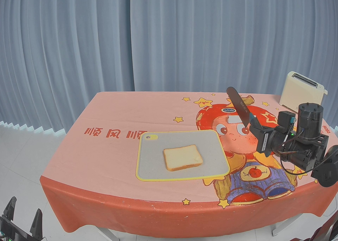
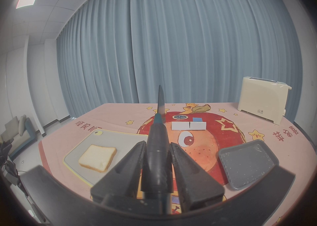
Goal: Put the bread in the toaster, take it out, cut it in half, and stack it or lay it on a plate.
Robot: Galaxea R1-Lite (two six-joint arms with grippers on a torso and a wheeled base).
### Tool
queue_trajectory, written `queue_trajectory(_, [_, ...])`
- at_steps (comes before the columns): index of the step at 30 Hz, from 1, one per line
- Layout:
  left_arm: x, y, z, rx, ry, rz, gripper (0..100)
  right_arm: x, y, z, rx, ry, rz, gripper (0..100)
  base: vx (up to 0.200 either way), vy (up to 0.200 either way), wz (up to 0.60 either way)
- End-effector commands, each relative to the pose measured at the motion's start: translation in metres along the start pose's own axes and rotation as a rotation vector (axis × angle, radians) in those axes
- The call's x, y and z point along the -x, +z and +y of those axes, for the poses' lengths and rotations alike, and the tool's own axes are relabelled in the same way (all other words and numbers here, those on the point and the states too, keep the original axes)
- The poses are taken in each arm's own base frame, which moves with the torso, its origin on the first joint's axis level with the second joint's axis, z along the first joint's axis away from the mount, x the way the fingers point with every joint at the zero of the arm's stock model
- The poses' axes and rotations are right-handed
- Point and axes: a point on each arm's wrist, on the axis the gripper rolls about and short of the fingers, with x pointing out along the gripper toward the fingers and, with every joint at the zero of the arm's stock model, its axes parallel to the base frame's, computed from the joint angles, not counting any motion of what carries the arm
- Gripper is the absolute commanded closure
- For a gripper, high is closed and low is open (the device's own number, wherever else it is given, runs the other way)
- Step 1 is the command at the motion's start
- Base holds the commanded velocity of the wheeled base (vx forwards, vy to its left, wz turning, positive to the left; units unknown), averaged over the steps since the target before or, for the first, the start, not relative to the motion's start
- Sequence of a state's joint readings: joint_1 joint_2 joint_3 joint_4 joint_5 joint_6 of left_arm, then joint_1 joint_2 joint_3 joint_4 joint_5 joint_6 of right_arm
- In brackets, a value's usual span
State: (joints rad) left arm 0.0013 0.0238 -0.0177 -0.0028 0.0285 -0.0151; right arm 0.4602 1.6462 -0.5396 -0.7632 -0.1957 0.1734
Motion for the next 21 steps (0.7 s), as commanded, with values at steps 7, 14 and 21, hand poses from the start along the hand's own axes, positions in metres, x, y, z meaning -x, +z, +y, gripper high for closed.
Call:
queue_trajectory(7, [-0.0013, -0.0049, 0.0001, 0.003, 0.003, 0.018, 0, 0.0022, -0.0039, 0.0068, 0.008, 0.025, 0.01, 100, 0.0, 0.0, 0.0])
queue_trajectory(14, [-0.0013, -0.0049, 0.0001, 0.004, 0.003, 0.018, 0, 0.0021, -0.0047, 0.0071, 0.009, 0.026, 0.013, 100, 0.0, 0.0, 0.0])
queue_trajectory(21, [-0.0013, -0.0049, 0.0001, 0.004, 0.003, 0.018, 0, 0.0029, -0.0071, 0.0106, 0.015, 0.039, 0.022, 100, 0.0, 0.0, 0.0])
